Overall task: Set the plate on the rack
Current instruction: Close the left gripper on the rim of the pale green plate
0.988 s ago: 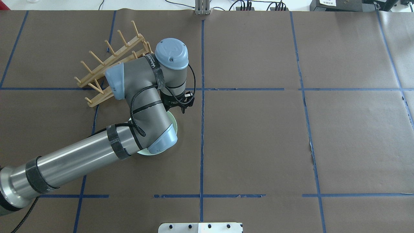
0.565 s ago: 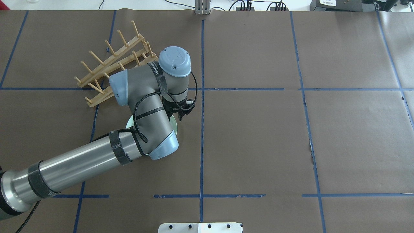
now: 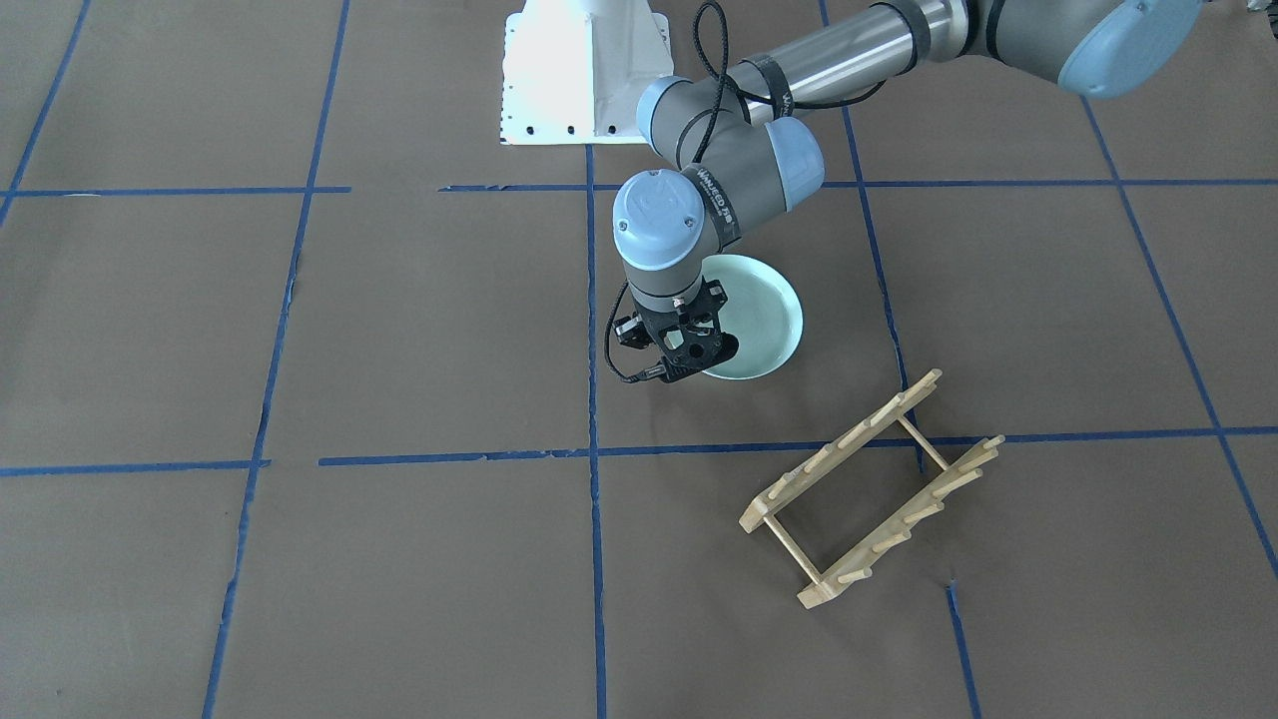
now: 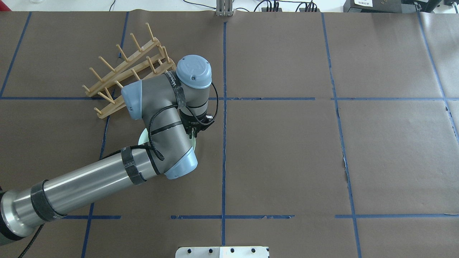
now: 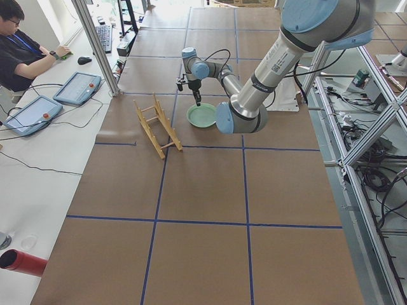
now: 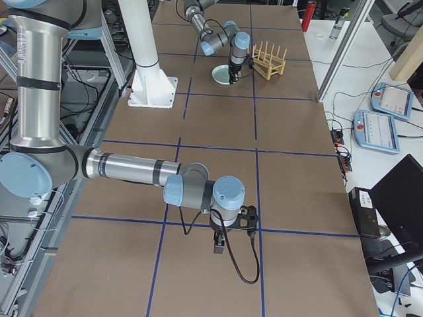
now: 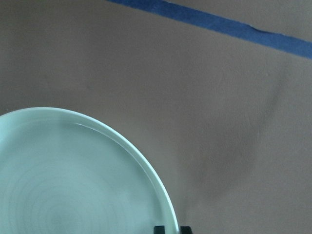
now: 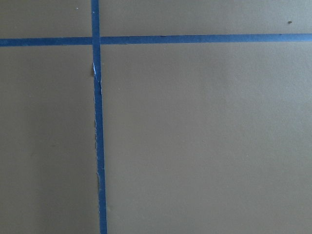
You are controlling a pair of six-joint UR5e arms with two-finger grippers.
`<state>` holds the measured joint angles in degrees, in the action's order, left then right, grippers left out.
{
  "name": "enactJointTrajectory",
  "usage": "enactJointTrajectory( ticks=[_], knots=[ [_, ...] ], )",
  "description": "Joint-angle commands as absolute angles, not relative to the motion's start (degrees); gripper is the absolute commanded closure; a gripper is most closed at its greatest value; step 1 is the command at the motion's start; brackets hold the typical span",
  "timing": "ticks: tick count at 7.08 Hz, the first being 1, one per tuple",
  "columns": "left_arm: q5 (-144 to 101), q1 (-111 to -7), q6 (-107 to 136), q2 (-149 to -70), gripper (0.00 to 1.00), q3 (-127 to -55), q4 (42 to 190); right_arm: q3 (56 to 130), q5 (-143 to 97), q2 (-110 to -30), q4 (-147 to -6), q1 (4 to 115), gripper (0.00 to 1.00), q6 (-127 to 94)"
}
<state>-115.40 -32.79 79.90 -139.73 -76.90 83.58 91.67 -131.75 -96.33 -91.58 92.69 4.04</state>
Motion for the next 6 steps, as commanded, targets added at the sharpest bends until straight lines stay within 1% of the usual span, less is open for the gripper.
enactJointTrajectory(
  ticks=[1,3,4,5,6],
  knots=[
    [-115.4,-32.8,79.7,-139.3,0.76,-76.9,83.6,91.7,-131.7,-96.3,-91.6,92.6,0.00,4.0],
    [-115.4,-32.9,79.5,-139.0,0.76,-76.9,83.6,91.7,-131.7,-96.3,-91.6,92.6,0.00,4.0],
    [-115.4,-32.9,79.5,-139.0,0.90,-77.0,83.6,91.7,-131.7,-96.3,-91.6,92.6,0.00,4.0],
    [-115.5,-33.0,79.6,-139.0,1.00,-77.3,83.6,91.7,-131.7,-96.3,-91.6,92.7,0.00,4.0],
    [-115.6,-33.2,80.0,-139.0,1.00,-77.7,83.6,91.7,-131.7,-96.3,-91.6,92.6,0.00,4.0]
  ],
)
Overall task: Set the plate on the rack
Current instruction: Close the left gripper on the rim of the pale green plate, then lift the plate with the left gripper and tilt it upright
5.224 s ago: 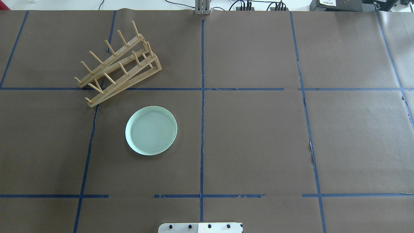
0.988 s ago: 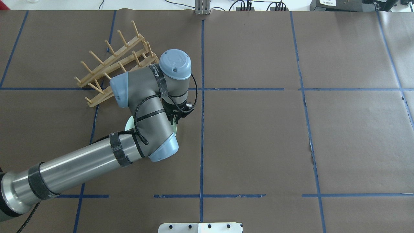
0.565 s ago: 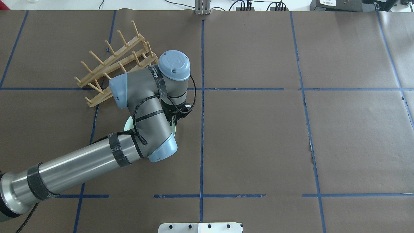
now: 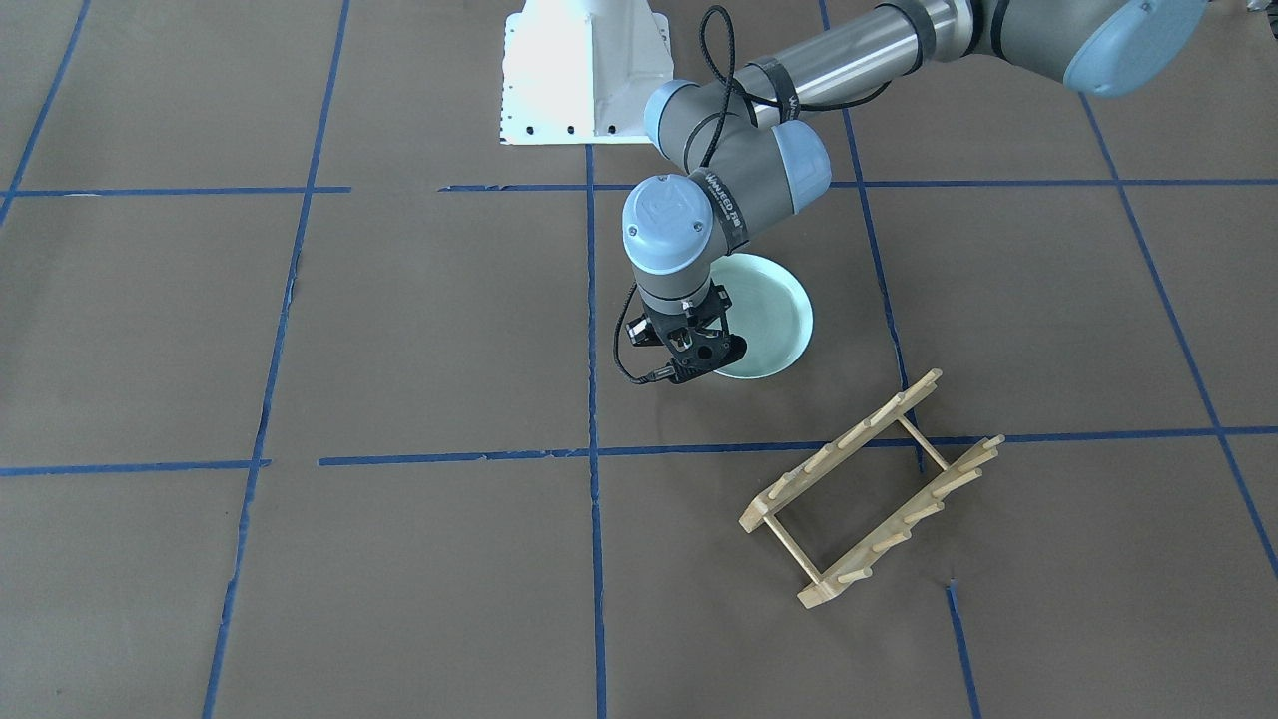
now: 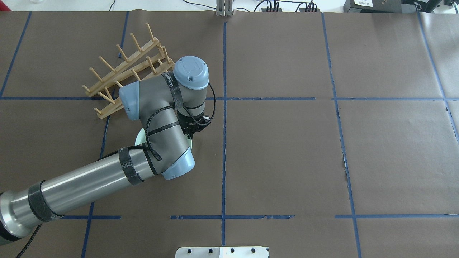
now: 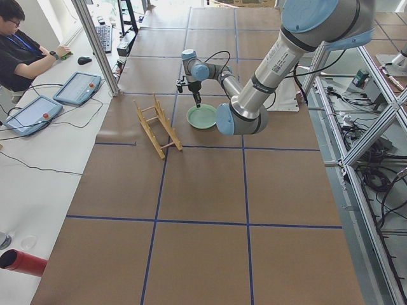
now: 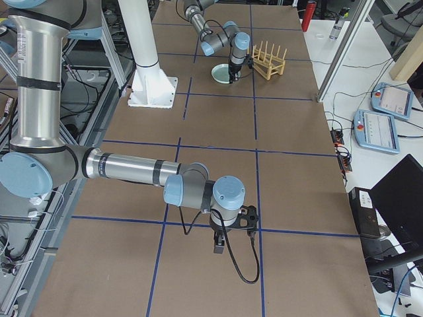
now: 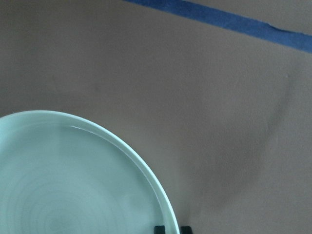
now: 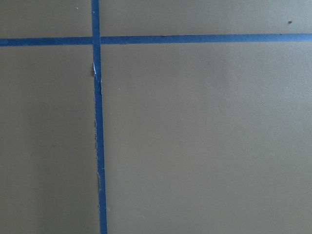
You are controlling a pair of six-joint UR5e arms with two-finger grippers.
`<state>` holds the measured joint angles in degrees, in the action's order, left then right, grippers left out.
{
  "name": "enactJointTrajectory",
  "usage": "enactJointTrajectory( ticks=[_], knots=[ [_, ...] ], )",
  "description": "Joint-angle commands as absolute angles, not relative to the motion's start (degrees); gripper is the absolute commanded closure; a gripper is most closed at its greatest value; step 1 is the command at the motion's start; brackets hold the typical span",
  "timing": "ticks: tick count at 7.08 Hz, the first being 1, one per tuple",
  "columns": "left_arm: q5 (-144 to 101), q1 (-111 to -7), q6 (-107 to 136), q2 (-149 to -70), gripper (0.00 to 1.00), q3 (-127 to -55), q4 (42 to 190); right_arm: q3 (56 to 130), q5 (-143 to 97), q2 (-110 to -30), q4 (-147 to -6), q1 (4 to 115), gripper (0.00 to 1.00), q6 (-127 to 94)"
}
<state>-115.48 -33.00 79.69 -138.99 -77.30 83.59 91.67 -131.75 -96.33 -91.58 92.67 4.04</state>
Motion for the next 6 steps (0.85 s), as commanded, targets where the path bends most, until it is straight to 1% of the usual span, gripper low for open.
enactJointTrajectory(
  ticks=[1,4,5,6],
  knots=[
    [-116.2,-34.5,79.7,-139.0,1.00,-79.7,84.6,91.7,-131.7,-96.3,-91.6,92.6,0.00,4.0],
    [-127.9,-45.2,80.3,-139.3,1.00,-94.4,86.5,91.6,-131.7,-96.3,-91.6,92.6,0.00,4.0],
    [-131.4,-49.4,82.5,-139.0,1.00,-96.0,93.4,91.7,-131.7,-96.3,-91.6,92.7,0.00,4.0],
    [-133.7,-54.4,88.0,-137.6,1.00,-95.8,106.4,91.7,-131.7,-96.3,-91.6,92.7,0.00,4.0]
  ],
)
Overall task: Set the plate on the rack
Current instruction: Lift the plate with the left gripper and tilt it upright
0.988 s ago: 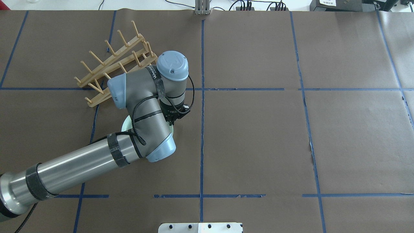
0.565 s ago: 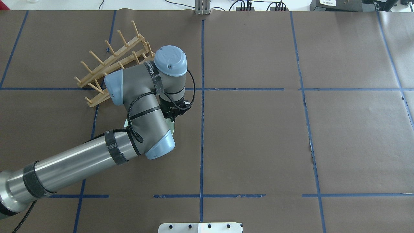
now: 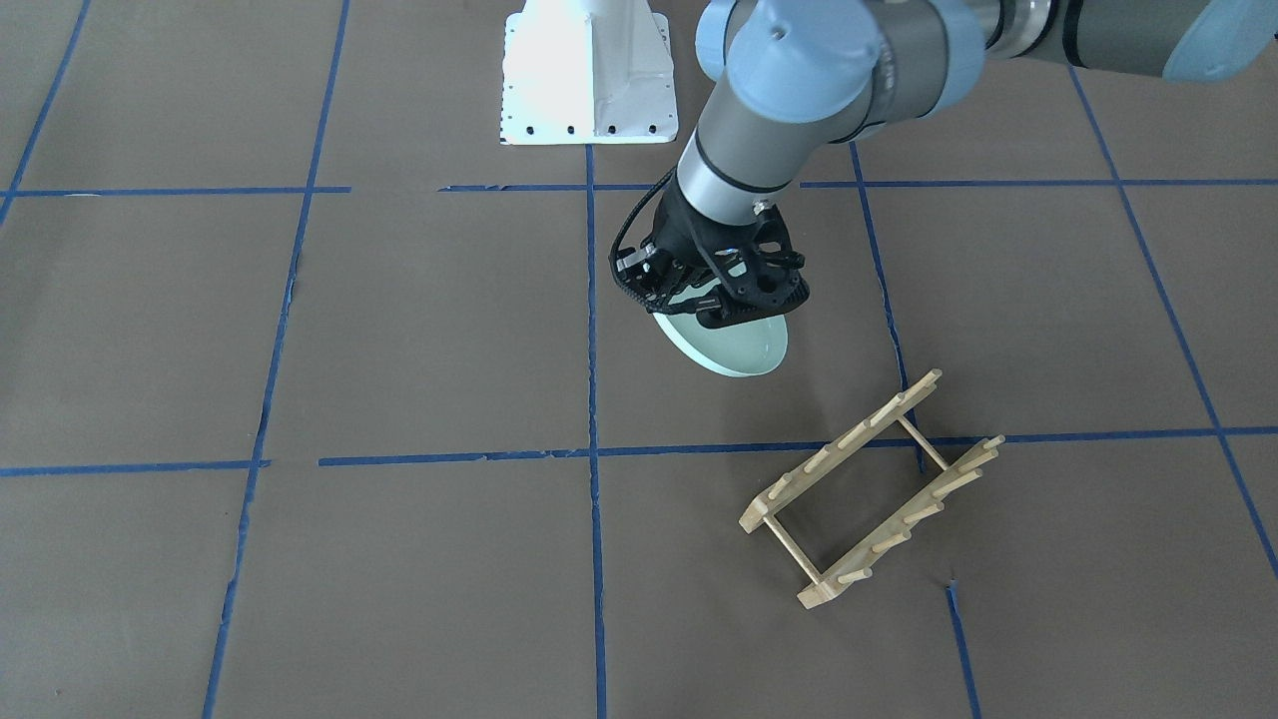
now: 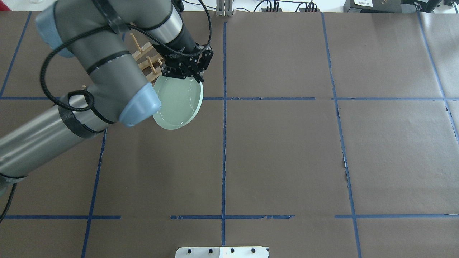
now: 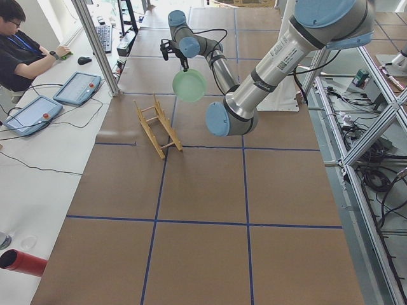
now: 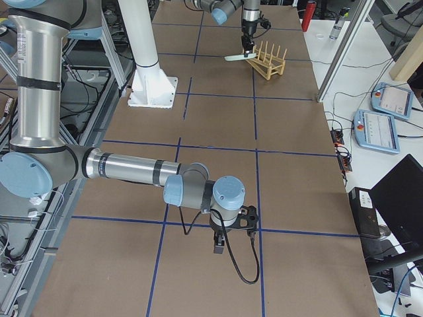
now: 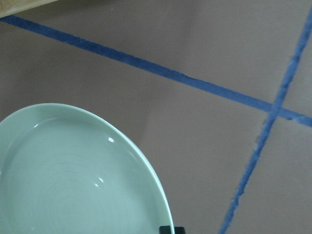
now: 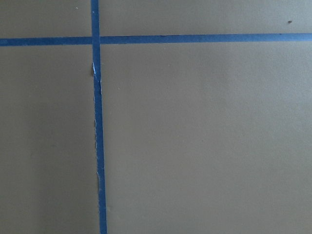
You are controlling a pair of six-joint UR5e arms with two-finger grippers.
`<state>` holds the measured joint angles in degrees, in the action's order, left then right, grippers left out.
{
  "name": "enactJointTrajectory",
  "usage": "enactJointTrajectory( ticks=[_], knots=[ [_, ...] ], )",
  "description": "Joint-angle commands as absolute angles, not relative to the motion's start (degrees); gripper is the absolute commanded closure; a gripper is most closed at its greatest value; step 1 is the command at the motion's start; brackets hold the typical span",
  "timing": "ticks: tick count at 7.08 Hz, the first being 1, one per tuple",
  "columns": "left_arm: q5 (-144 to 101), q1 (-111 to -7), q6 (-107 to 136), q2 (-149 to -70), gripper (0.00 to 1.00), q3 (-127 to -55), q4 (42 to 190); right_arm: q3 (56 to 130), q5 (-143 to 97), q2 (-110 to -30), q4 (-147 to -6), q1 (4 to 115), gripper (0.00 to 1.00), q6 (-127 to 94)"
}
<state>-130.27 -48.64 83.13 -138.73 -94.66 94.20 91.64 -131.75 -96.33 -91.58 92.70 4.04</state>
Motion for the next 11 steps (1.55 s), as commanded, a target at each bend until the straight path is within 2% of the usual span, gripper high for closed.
enactJointTrajectory(
  ticks=[1,3,6,9,11],
  knots=[
    [-134.6,-59.1,94.0,-134.7,1.00,-95.5,118.7,91.6,-131.7,-96.3,-91.6,92.6,0.00,4.0],
    [-134.6,-64.6,101.0,-129.9,1.00,-93.4,137.9,91.6,-131.7,-96.3,-91.6,92.6,0.00,4.0],
    [-123.2,-65.3,112.0,-127.3,1.00,-81.7,167.5,91.6,-131.7,-96.3,-91.6,92.7,0.00,4.0],
    [-118.8,-64.8,112.7,-123.5,1.00,-74.4,181.8,91.6,-131.7,-96.3,-91.6,92.7,0.00,4.0],
    [-115.3,-63.6,112.6,-123.8,1.00,-73.1,182.1,91.7,-131.7,-96.3,-91.6,92.7,0.00,4.0]
  ],
)
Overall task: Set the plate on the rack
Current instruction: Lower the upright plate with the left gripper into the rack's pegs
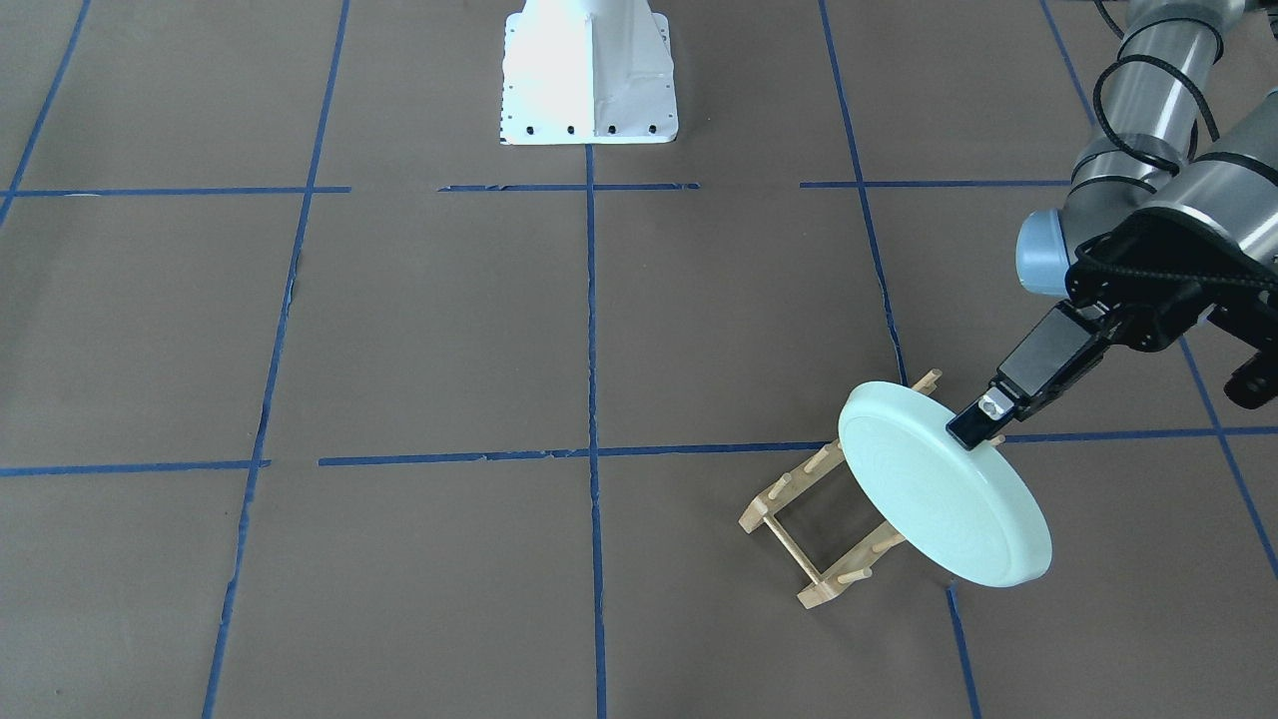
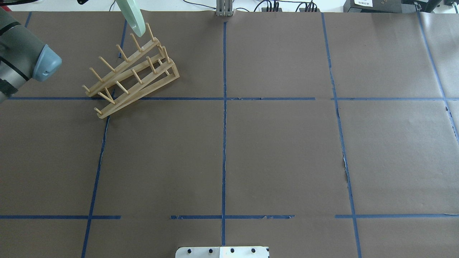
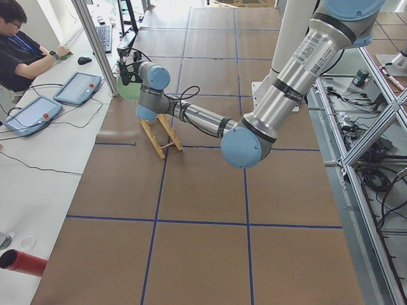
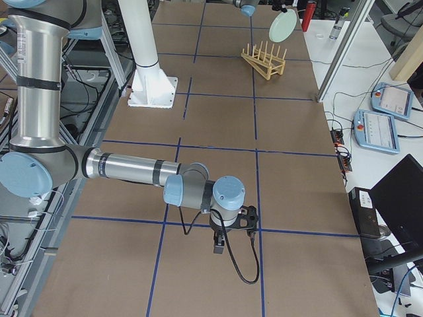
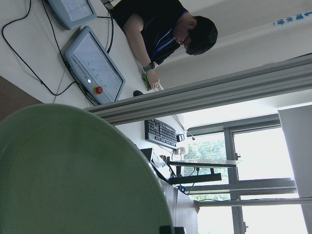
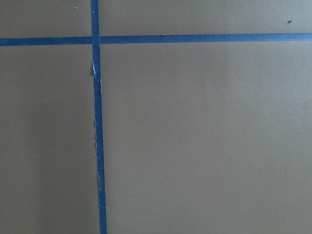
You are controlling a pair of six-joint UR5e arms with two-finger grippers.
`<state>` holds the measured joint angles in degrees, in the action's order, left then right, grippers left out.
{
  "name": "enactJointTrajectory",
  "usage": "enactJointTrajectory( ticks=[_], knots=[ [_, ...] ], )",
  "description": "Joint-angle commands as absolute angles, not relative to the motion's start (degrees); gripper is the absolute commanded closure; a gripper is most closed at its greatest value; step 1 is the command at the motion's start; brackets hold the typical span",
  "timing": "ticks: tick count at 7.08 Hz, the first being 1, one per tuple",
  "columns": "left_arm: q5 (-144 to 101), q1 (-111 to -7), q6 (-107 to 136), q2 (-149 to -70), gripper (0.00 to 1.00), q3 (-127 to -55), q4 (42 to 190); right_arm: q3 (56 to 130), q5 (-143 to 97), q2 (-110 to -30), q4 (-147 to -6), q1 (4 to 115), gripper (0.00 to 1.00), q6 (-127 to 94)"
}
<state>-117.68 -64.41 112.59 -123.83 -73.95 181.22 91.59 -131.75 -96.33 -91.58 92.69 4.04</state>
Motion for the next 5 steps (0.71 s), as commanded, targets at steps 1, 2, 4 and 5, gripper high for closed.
enactJointTrajectory(
  ticks=[1,2,4,5],
  knots=[
    [-112.8,-62.0,112.6,-123.8,1.00,-73.0,182.0,91.6,-131.7,-96.3,-91.6,92.7,0.00,4.0],
    [-110.8,-60.0,112.6,-123.8,1.00,-73.0,182.0,91.6,-131.7,-96.3,-91.6,92.7,0.00,4.0],
    [-109.2,-58.3,112.5,-123.5,1.00,-73.0,182.0,91.7,-131.7,-96.3,-91.6,92.6,0.00,4.0],
    [-109.2,-58.2,112.2,-123.1,1.00,-73.0,182.0,91.6,-131.7,-96.3,-91.6,92.7,0.00,4.0]
  ],
)
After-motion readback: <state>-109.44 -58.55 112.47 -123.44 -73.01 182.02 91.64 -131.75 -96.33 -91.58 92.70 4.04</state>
